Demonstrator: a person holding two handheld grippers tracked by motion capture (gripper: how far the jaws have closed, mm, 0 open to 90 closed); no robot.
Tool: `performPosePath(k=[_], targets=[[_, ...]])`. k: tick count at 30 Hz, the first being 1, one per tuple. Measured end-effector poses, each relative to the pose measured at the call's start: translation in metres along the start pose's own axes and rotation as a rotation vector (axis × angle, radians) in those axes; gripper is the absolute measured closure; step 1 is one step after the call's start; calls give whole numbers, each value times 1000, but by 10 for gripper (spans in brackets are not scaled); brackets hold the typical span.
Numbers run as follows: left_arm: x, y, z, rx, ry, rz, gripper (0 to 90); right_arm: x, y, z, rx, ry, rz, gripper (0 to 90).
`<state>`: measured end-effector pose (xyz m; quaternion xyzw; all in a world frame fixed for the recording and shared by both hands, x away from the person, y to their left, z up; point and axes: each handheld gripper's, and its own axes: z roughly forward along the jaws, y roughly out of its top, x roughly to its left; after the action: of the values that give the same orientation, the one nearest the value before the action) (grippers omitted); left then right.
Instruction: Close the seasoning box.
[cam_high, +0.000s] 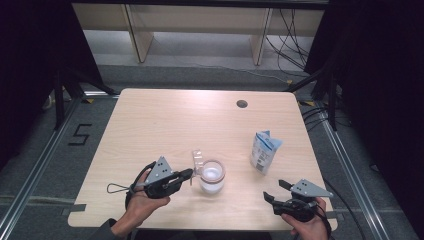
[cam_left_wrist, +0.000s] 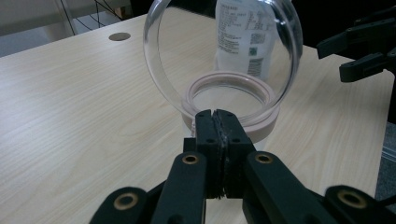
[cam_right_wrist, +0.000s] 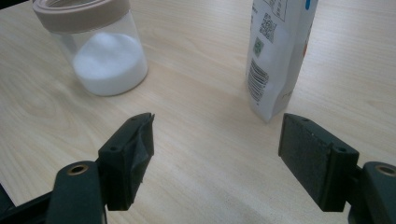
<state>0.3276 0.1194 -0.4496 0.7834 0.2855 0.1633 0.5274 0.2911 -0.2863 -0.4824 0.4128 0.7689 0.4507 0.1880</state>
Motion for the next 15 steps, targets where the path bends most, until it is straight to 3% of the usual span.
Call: performPosePath(k=[1, 6, 9, 12, 15], targets=[[-1, 0, 0, 5, 8, -5, 879, 3, 0, -1, 13, -2, 38, 277], [-1, 1, 5, 12, 3, 2, 879, -1, 0, 0, -2, -2, -7, 277], [0, 0, 8, 21, 8, 4, 879, 1, 0, 0, 5, -1, 14, 277], [1, 0, 8, 15, 4, 3, 876, -1, 0, 0, -5, -4, -14, 277], [0, 0, 8, 17, 7, 4, 876, 1, 0, -1, 8, -1, 13, 277]])
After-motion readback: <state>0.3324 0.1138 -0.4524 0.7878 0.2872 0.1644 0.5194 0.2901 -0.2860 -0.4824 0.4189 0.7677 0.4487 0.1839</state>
